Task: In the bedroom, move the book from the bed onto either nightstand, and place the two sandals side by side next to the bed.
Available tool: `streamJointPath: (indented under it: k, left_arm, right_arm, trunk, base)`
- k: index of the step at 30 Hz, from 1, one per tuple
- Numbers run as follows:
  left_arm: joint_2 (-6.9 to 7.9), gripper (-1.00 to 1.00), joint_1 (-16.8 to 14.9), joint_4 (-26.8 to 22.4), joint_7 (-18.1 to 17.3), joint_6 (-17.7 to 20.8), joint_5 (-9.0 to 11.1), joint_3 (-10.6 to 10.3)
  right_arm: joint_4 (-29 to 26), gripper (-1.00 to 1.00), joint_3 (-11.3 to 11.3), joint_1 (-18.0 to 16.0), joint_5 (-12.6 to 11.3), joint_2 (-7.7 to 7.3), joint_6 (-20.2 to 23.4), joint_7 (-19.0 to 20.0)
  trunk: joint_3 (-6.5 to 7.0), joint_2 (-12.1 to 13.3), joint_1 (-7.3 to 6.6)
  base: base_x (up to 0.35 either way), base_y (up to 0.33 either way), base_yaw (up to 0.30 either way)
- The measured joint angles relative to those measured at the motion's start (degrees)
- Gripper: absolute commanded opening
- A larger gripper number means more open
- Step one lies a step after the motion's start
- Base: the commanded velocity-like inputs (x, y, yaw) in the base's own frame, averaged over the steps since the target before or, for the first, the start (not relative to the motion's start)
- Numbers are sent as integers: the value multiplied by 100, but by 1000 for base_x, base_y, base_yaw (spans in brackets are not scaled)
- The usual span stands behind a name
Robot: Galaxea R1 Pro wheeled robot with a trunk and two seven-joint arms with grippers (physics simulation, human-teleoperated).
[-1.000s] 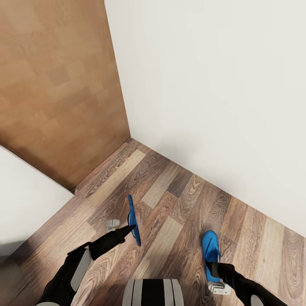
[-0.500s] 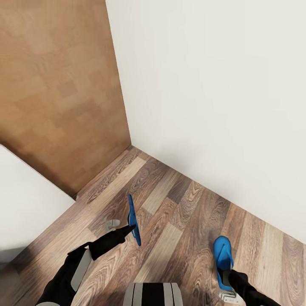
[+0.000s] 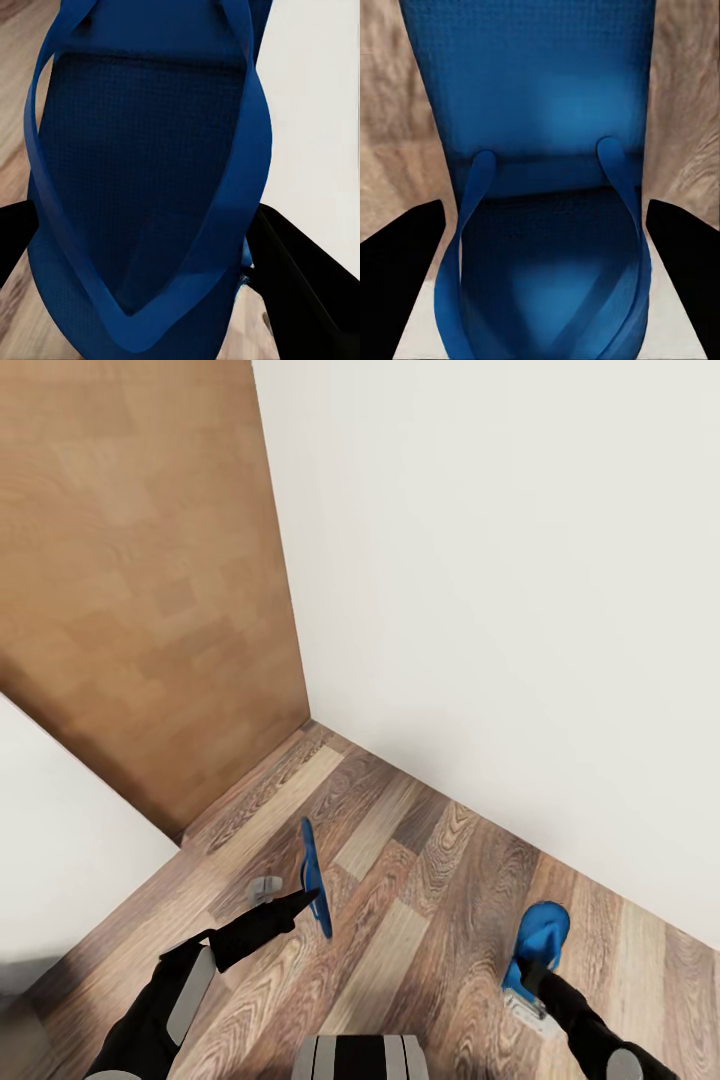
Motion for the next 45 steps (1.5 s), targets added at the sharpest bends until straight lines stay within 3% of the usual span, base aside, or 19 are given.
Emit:
streamJointPath:
  k: [1, 2, 4, 6, 7, 9, 11, 15, 35, 37, 38, 39, 40, 42, 43, 45]
  left_arm:
    - [0, -100, 0, 0, 0, 0, -1, 0]
    - [0, -100, -1, 0, -1, 0, 0, 0]
    - [0, -100, 0, 0, 3, 0, -2, 0]
    - [0, -100, 0, 0, 3, 0, 2, 0]
    - [0, -100, 0, 0, 3, 0, 0, 0]
    - [0, -100, 0, 0, 2, 0, -2, 0]
    - [0, -100, 0, 0, 0, 0, -2, 0]
    - [0, -100, 0, 5, 2, 0, -2, 0]
    - [0, -100, 0, 15, 7, 0, -5, 0]
    - [0, -100, 0, 16, 7, 0, -4, 0]
    - [0, -100, 0, 17, 7, 0, -5, 0]
    - [0, -100, 0, 17, 7, 0, -4, 0]
    - [0, -100, -1, 17, 7, 0, -4, 0]
    - [0, -100, 0, 17, 7, 0, -5, 0]
    - [0, -100, 0, 17, 7, 0, -5, 0]
    - [0, -100, 0, 17, 7, 0, -5, 0]
  right_arm:
    - [-48, -100, -65, 1, -178, 1, -9, -9]
    - [-156, -100, -229, 0, -708, 3, -39, -25]
    - [-225, -100, -379, 2, -1527, 4, -123, -54]
    - [-252, -100, -428, 1, -2382, 4, -246, -224]
    - [-243, -100, -432, 1, -2939, 4, -322, -495]
    - [-194, -100, -430, 1, -3399, 6, -370, -856]
    - [-168, -100, -425, 1, -3588, 18, -359, -1034]
    - [-105, -100, -415, 2, -3704, 107, -333, -1136]
    - [35, -100, -502, 10, -3776, 150, -230, -1180]
    - [-26, -100, -743, 9, -4036, 168, -250, -1177]
    - [-77, -100, -925, 9, -4285, 200, -265, -1173]
    - [-130, -100, -1136, 9, -4608, 241, -281, -1168]
    - [-222, -100, -1528, 9, -5354, 305, -307, -1135]
    - [-324, -100, -1737, 10, -6072, 336, -320, -1117]
    - [-342, -100, -1767, 10, -6238, 340, -323, -1115]
    - [-393, -100, -1839, 10, -6842, 357, -354, -1102]
  trunk:
    - [22, 1, -3]
    - [44, 3, -5]
    - [88, 5, -10]
    - [133, 8, -15]
    - [155, 9, -18]
    - [199, 12, -23]
    - [244, 15, -28]
    - [332, 20, -38]
    - [776, 47, -90]
    - [820, 50, -95]
    - [842, 51, -98]
    - [865, 52, -100]
    - [887, 54, -103]
    - [931, 56, -108]
    - [953, 58, -111]
    - [997, 61, -116]
  base:
    - [0, 0, 0]
    - [0, 0, 0]
    - [0, 0, 0]
    - [0, 0, 0]
    - [0, 0, 0]
    - [0, 0, 0]
    - [0, 0, 0]
    - [0, 0, 0]
    - [0, 0, 0]
    - [0, 0, 0]
    - [0, 0, 0]
    - [0, 0, 0]
    - [0, 0, 0]
    - [0, 0, 0]
    - [0, 0, 0]
    - [0, 0, 0]
